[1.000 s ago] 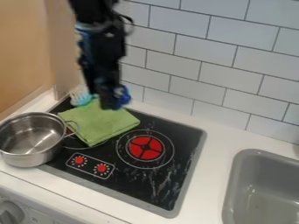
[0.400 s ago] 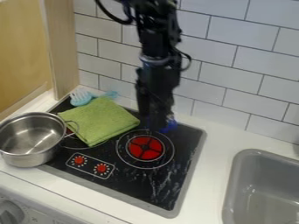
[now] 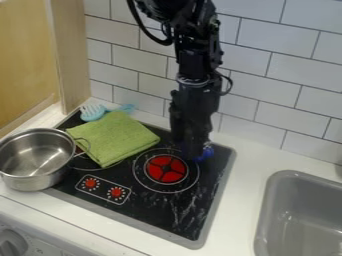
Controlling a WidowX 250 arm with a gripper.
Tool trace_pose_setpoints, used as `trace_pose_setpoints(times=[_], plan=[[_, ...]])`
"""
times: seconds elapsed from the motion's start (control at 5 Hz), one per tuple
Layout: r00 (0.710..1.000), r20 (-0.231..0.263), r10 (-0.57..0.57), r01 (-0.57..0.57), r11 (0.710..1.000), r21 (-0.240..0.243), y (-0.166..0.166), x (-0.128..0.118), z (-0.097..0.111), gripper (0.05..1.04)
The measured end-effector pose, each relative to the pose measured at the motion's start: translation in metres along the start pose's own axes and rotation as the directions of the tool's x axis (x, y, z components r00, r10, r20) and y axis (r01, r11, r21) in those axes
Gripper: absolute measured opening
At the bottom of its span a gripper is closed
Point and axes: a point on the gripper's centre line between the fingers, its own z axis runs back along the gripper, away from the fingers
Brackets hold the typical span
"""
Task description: Put the blue grapes on the upper right corner of the stove
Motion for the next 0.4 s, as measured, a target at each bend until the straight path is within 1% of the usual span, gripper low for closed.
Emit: trace_pose_setpoints(times=[0.2,0.4], plan=[[1.0,-0.001,-0.008,0.008,1.0,-0.004,0.0019,0.0035,0.0002,0.598],[1.0,0.002,-0.009,0.009,1.0,-0.005,0.0028,0.0056,0.003,0.914]])
